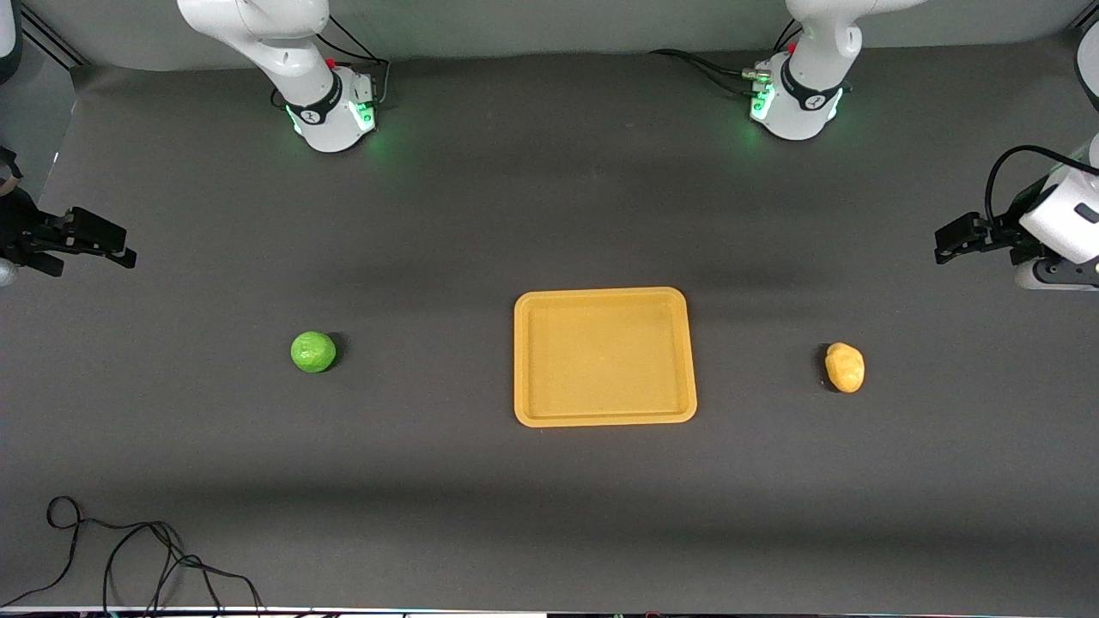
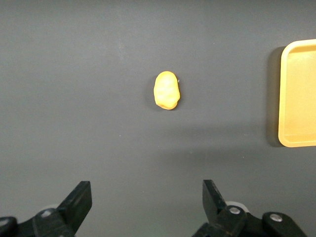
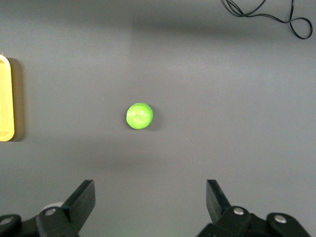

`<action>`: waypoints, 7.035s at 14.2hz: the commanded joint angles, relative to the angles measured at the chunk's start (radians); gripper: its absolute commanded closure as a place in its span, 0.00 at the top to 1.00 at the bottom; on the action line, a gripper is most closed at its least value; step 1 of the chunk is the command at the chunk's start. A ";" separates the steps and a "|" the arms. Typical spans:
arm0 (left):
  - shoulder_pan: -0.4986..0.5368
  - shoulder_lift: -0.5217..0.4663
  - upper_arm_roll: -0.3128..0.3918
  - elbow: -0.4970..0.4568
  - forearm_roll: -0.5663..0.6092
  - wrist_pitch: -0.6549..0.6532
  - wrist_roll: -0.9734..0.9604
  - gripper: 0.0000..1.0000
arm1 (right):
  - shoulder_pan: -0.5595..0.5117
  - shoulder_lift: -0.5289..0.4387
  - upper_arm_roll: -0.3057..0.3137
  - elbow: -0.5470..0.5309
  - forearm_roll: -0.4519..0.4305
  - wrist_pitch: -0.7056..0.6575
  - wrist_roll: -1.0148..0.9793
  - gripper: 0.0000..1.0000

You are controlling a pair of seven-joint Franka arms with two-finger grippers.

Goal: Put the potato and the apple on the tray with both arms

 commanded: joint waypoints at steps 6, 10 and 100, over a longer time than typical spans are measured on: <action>0.006 -0.010 -0.001 -0.009 -0.002 0.008 0.016 1.00 | 0.003 -0.007 0.001 -0.004 -0.004 0.007 0.003 1.00; 0.006 -0.004 0.000 -0.015 -0.002 0.033 0.016 1.00 | 0.004 -0.009 0.003 0.001 -0.013 0.002 0.023 1.00; -0.020 0.001 0.000 -0.006 -0.028 0.008 -0.103 1.00 | 0.352 0.341 -0.010 -0.327 -0.035 0.612 0.422 0.36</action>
